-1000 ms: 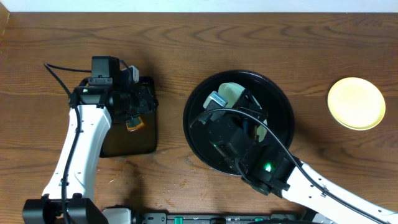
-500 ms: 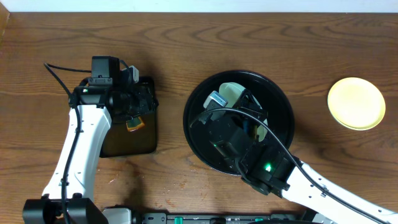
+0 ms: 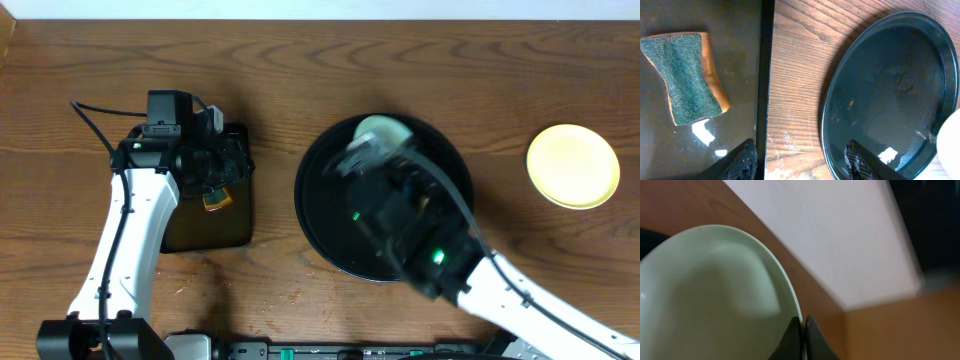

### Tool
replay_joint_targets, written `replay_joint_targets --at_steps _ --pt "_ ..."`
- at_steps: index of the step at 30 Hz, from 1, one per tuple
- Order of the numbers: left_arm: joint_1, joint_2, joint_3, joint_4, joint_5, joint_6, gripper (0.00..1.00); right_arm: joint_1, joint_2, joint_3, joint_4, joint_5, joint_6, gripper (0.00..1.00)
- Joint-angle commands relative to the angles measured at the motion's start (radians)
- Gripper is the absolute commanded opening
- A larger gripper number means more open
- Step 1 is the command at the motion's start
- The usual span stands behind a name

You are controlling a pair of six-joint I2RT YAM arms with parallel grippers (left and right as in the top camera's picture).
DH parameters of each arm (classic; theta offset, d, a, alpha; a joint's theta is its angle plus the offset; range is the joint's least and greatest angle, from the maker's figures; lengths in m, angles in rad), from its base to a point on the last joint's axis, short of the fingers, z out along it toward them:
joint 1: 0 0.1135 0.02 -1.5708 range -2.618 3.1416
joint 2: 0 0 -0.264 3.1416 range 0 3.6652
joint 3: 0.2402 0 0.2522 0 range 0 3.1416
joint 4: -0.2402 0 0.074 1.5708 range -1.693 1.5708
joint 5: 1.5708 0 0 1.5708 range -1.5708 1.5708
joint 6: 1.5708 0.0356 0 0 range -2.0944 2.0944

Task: Clean dirty plates on tray and stack at the side
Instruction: 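Carry the pale green plate right and stack it on the yellow plate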

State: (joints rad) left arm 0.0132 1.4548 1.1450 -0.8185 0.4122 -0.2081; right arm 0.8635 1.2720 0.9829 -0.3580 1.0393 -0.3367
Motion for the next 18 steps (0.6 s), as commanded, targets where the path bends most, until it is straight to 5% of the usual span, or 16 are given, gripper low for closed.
replay_joint_targets --at_steps 1,11,18 --pt "0.003 -0.016 0.011 -0.004 -0.012 0.013 0.59 -0.158 -0.004 0.018 -0.042 -0.09 0.35 0.01" --pt "0.003 -0.016 0.011 -0.004 -0.012 0.013 0.59 -0.882 -0.02 0.018 -0.135 -0.892 0.715 0.01" --pt "0.003 -0.016 0.011 -0.003 -0.012 0.013 0.59 -1.318 0.034 0.018 -0.135 -1.037 0.818 0.01"
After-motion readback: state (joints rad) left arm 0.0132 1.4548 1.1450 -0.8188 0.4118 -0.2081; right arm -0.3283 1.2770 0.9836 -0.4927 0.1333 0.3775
